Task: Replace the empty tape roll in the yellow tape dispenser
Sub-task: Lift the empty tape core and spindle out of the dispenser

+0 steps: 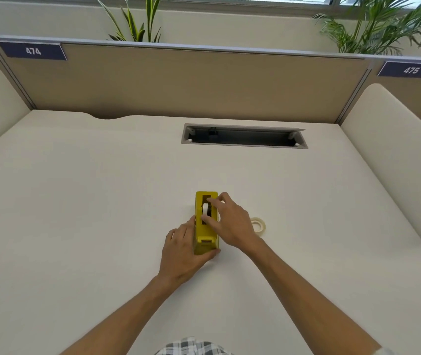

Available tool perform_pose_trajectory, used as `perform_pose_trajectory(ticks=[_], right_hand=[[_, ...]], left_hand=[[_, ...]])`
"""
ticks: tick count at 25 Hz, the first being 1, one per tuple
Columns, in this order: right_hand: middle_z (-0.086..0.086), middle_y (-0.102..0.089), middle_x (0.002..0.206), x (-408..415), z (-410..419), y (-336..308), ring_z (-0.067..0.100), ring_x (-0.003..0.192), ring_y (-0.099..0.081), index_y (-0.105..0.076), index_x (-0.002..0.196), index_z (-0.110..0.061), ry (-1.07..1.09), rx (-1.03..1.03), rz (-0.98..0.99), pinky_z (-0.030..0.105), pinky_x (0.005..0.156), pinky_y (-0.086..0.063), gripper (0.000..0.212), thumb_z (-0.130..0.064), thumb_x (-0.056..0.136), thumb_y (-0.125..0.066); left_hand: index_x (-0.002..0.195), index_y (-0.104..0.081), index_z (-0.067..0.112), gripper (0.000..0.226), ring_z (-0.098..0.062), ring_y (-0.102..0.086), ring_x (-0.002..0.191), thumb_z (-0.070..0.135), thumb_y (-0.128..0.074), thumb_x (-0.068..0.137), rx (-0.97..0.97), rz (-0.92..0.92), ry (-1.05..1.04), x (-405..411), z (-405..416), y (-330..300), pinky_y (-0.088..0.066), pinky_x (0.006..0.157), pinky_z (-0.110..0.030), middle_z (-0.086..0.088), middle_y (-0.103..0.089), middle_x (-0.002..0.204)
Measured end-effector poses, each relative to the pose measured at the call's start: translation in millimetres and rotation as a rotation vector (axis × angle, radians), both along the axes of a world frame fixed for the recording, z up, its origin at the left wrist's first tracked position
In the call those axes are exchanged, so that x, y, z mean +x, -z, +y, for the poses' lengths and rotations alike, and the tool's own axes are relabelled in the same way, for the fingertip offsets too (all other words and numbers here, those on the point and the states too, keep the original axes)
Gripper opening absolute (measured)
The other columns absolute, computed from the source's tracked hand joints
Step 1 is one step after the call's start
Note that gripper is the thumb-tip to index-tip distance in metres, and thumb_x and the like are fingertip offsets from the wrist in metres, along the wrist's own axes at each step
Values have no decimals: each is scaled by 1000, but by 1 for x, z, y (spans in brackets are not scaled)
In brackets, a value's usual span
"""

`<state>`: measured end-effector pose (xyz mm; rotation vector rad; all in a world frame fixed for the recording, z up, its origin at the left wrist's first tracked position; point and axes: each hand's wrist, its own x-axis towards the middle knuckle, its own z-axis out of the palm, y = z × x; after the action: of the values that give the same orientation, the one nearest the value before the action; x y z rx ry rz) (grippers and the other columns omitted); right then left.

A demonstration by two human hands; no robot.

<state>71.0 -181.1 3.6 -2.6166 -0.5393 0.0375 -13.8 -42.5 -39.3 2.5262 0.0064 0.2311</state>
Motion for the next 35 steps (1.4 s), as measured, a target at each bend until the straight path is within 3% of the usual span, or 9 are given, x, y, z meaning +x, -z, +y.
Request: perform_pose_trajectory(ticks=[4,7,11,13,20,24,28,31,35], right_hand=[[-1,-48,125,4,1,-1,20,88,-61,-57,127,-22,-26,-8,-3,30,69,-45,44,-47,92,-59],[-4,-49,127,8,-3,-3,12,79,-52,-57,124,-22,-64,9,-24,28,66,-41,39,-42,91,-61],[-6,-51,134,9,-7,-5,16,102,-58,-55,129,-22,-119,-14,-78,30,74,-47,37,-36,94,-59],[-5,-55,133,9,-6,-5,18,108,-57,-54,130,-22,-119,-11,-108,32,79,-48,37,-34,95,-58],[-4,-62,120,8,-8,-1,17,100,-60,-57,126,-19,-104,72,-147,29,77,-47,35,-32,94,-60],[-4,-62,119,6,-10,-1,14,99,-60,-58,125,-18,-91,163,-154,25,74,-46,33,-30,94,-62],[-5,-63,116,1,-13,-5,12,96,-60,-59,124,-19,-97,230,-151,23,72,-46,33,-31,93,-64],[-6,-63,113,-6,-16,-9,9,94,-59,-59,123,-20,-101,284,-136,21,71,-45,34,-33,93,-64],[-7,-63,113,-18,-20,-12,4,95,-57,-59,124,-21,-137,345,-86,23,75,-48,33,-33,93,-64]], left_hand=[[144,-34,17,95,-15,-55,112,75,-56,72,14,2,0,0,0,4,-40,102,-37,2,-60,127],[146,-33,17,96,-17,-49,124,76,-54,73,22,12,-3,0,-1,6,-30,112,-41,1,-56,134],[149,-27,18,101,-18,-38,136,79,-50,73,26,46,5,0,1,10,-19,118,-41,1,-48,145],[149,-27,18,102,-18,-38,137,80,-49,72,21,49,10,1,1,10,-19,118,-40,1,-48,145],[150,-25,22,101,-16,-40,133,80,-51,72,-17,68,36,0,7,7,-26,115,-40,4,-49,142],[152,-15,29,96,-13,-38,135,65,-62,77,-109,164,158,-2,25,4,-33,112,-37,7,-39,150],[150,-22,28,71,-16,-31,142,43,-49,86,-221,212,112,-3,34,0,-27,116,-38,3,-33,154],[144,-40,23,47,-12,-46,131,32,-48,98,-341,37,13,2,27,-15,-38,109,-35,3,-49,143],[135,-51,21,37,-6,-61,106,25,-51,98,-535,-64,40,13,14,-41,-51,86,-20,5,-64,119]])
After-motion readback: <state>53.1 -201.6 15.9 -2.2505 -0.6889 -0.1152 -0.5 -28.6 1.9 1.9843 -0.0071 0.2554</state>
